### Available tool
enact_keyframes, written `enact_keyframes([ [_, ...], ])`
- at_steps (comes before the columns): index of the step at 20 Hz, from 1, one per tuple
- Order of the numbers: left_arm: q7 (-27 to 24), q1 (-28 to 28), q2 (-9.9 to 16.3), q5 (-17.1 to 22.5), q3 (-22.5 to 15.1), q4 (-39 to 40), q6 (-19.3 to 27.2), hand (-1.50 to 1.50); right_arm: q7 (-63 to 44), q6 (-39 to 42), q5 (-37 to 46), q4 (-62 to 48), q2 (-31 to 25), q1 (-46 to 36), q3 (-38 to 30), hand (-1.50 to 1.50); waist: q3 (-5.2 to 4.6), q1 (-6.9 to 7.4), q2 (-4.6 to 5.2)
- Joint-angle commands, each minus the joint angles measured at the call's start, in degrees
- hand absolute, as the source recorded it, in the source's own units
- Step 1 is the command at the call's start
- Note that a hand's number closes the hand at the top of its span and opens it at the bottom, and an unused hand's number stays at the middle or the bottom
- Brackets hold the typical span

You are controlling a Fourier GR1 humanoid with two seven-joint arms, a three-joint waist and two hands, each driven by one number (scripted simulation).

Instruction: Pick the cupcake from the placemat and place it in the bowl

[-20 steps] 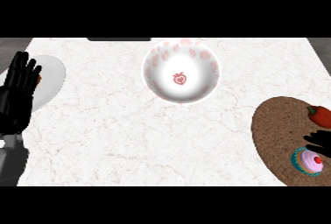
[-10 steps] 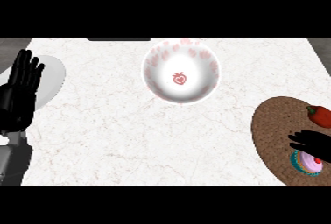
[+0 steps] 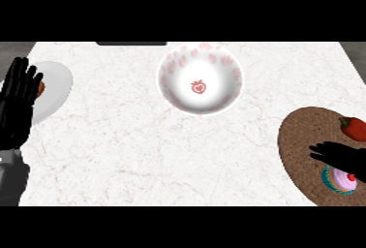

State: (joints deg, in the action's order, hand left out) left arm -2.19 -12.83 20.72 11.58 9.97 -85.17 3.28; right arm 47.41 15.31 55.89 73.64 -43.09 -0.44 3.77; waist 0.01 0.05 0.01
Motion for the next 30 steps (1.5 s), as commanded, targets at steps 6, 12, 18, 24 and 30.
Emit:
enact_keyframes([
  [6, -0.3, -1.1, -1.1, -1.4, 0.8, 1.2, -0.5, 0.0, 7.9, -4.5, 0.1, -7.5, 3.5, -5.8, -2.8, 1.5, 0.0, 0.08, 0.03],
  [12, -0.4, 0.9, -1.2, -1.2, 0.6, -0.9, -1.0, 0.0, -10.1, -2.7, -0.8, -10.1, 4.1, -3.2, -10.8, 1.5, -0.04, -0.41, 0.03],
  [18, 1.5, 0.3, -1.7, -1.6, -0.5, -2.6, -0.4, 0.0, -32.0, -3.2, -0.4, -19.6, 5.5, -7.6, -20.6, 1.5, 0.04, 0.62, 0.19],
  [24, 2.2, -1.1, -1.9, -2.5, 0.6, -1.1, 0.7, 0.0, -38.0, -3.5, -0.7, -12.8, 5.1, -9.7, -22.5, 1.5, -0.03, -0.24, -0.09],
  [30, 2.2, -0.4, -0.7, -1.3, 1.9, -1.5, -1.3, 0.0, -42.4, 3.0, -5.5, 2.9, 1.6, -9.0, -27.2, 1.5, -0.1, -0.79, -0.33],
])
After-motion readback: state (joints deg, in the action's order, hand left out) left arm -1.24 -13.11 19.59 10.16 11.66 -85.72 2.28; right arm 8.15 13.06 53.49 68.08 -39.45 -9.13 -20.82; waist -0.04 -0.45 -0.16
